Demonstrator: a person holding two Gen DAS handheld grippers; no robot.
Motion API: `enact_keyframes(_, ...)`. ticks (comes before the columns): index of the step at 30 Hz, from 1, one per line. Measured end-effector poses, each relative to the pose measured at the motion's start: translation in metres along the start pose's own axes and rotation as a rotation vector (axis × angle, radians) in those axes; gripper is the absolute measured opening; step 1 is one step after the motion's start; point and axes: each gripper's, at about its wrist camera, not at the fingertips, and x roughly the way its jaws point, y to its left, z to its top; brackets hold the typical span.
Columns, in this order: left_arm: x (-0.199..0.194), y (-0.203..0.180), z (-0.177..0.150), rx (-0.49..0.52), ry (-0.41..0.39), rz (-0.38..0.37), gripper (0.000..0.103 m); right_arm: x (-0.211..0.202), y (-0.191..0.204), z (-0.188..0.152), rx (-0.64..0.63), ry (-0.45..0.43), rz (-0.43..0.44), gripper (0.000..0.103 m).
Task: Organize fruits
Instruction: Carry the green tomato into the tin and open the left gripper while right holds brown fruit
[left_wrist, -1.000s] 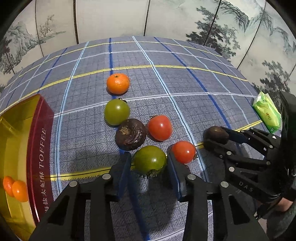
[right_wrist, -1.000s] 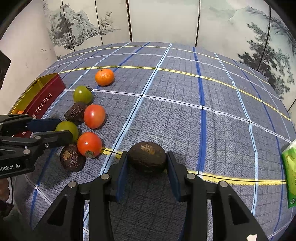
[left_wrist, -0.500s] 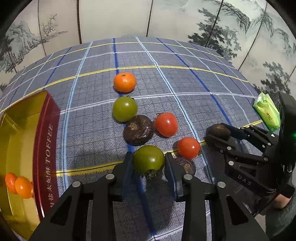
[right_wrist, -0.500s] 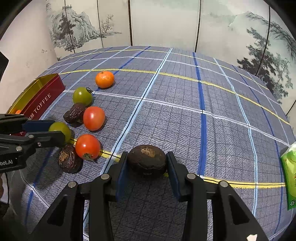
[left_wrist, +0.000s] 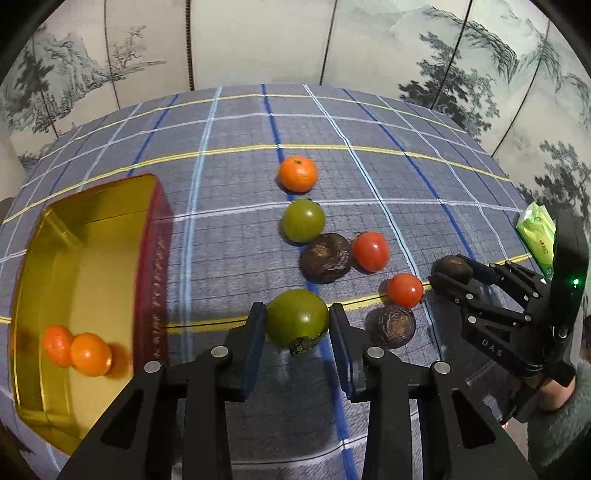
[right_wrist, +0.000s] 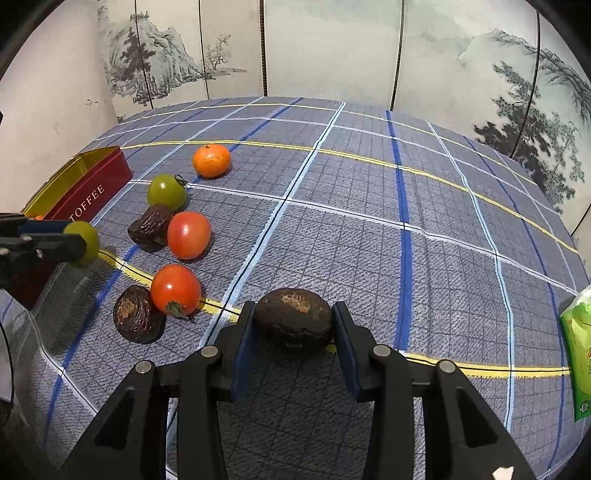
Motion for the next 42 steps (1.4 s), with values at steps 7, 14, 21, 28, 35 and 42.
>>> enact_keyframes(7,-0.017,0.010,0.004,-0.030,-0.033,0.040,0.035,-0.001,-0.001,-0.002,0.000,-0.007,0.003,0.039)
enact_keyframes(14,-0.029,0.028,0.009,-0.071,-0.063,0.102,0.036,0.000,-0.001,-0.002,0.001,-0.007,0.004,0.039)
enact_keyframes(21,-0.038,0.060,0.013,-0.126,-0.087,0.170,0.036,-0.001,-0.001,-0.002,0.006,-0.011,0.003,0.039)
enact_keyframes(28,-0.044,0.101,0.008,-0.173,-0.091,0.246,0.036,-0.001,-0.001,-0.002,0.003,-0.010,0.003,0.039)
enact_keyframes(35,-0.041,0.139,-0.001,-0.220,-0.072,0.297,0.036,-0.001,-0.002,-0.001,-0.021,-0.002,0.013,0.039)
enact_keyframes(42,-0.035,0.166,-0.004,-0.264,-0.052,0.302,0.036,0.001,-0.003,0.003,-0.047,0.011,0.036,0.039)
